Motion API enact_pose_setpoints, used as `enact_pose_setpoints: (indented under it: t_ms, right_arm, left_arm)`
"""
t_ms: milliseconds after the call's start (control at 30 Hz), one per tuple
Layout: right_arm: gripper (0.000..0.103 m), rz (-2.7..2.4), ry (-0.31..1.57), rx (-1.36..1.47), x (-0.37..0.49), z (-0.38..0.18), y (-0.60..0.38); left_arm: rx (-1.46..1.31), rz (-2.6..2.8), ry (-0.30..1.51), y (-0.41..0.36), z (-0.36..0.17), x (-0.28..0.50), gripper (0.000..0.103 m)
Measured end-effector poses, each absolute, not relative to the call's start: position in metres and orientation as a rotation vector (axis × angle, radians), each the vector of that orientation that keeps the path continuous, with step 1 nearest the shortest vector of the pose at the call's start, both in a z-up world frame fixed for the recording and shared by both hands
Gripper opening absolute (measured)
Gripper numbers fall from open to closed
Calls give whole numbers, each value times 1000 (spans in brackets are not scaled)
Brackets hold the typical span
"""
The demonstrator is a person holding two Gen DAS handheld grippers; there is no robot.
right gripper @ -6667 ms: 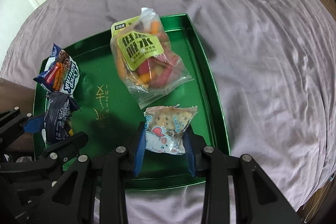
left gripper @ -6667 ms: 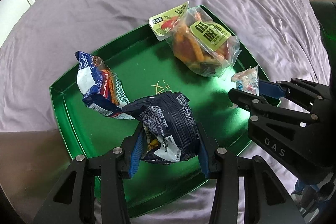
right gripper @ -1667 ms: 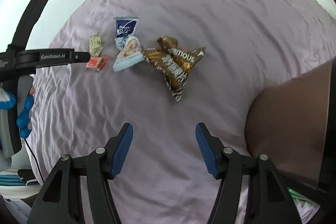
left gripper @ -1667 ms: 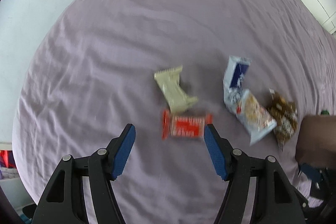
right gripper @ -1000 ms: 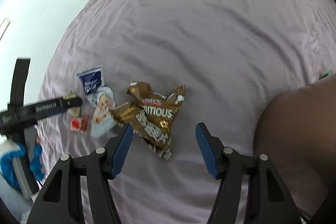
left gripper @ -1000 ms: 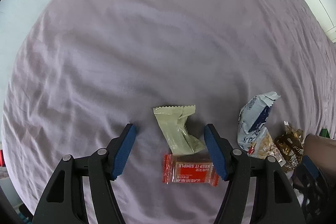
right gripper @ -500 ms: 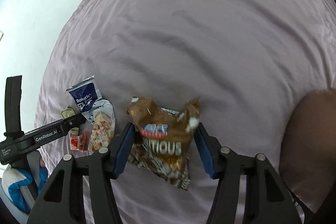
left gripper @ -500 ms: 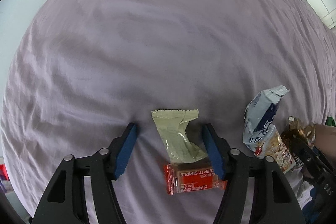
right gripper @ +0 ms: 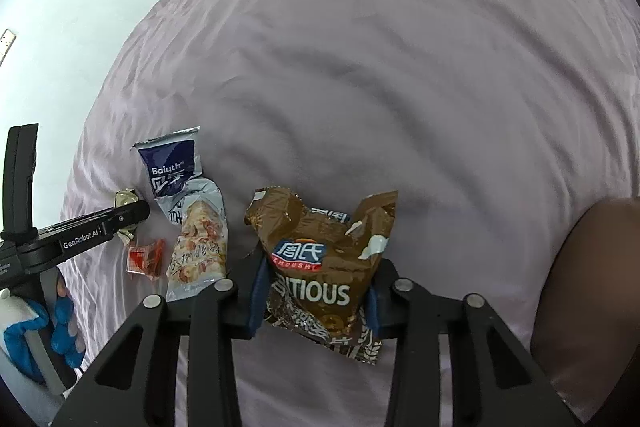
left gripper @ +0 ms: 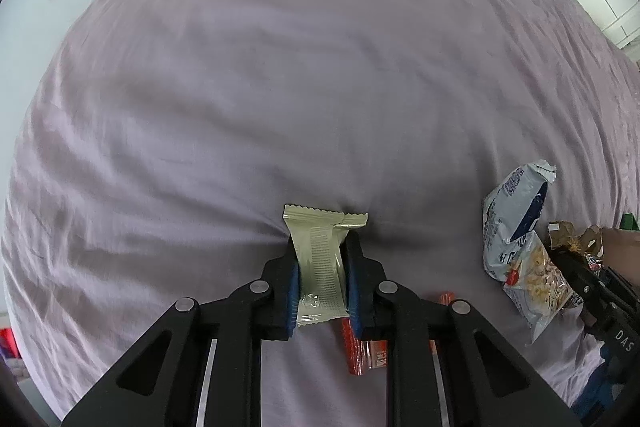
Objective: Organize snacks
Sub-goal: 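Lift the pale green wrapper with left tool while right tool lifts the brown bag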
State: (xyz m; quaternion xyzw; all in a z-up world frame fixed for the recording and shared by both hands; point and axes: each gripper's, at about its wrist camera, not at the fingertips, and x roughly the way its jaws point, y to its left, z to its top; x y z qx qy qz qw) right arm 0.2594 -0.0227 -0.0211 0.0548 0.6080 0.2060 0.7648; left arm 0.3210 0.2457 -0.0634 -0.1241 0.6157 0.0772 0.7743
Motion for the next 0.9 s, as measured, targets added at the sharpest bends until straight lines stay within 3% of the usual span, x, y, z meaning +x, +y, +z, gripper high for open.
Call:
enact_pose_setpoints:
  t_ms: [900]
  right_arm:
    - [0,398,1213,86,233,17,-46]
  left_arm:
    - [-252,120,1255,248,-7,263,15]
